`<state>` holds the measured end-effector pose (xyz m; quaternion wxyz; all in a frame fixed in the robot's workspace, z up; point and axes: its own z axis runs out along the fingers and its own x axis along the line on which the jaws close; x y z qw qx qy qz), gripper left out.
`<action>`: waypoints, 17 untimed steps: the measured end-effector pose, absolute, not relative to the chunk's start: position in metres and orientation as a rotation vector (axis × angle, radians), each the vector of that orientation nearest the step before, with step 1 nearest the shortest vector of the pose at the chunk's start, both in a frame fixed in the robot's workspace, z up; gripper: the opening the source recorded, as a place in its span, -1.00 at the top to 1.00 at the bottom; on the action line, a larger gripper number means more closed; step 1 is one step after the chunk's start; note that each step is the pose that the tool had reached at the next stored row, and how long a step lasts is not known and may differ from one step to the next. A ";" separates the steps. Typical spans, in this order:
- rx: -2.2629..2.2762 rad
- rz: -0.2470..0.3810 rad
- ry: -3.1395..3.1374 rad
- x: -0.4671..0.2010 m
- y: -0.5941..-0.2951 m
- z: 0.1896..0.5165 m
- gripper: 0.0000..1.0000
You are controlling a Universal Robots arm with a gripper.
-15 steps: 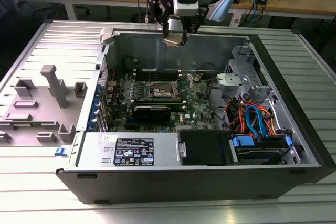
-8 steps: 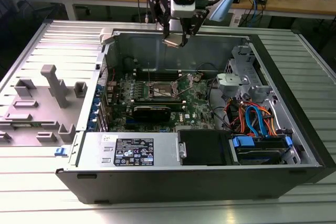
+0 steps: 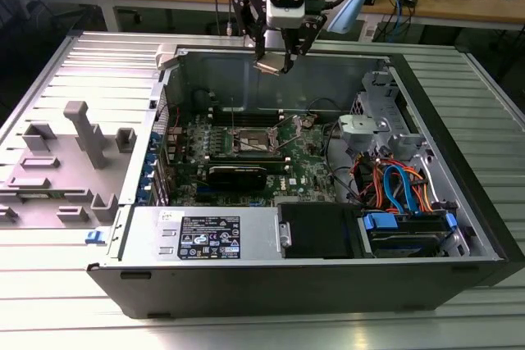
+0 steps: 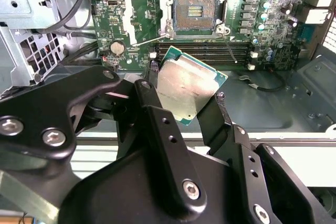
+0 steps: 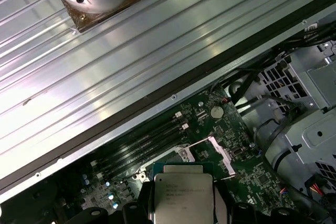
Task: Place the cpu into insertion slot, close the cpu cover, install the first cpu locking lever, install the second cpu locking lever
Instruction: 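Place the cpu into insertion slot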
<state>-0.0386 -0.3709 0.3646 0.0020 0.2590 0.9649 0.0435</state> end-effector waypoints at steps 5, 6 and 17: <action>0.813 0.137 3.027 -0.039 -0.371 0.365 -0.09; 0.813 0.137 3.027 -0.039 -0.371 0.365 -0.09; 0.986 0.136 2.970 -0.039 -0.371 0.363 -0.09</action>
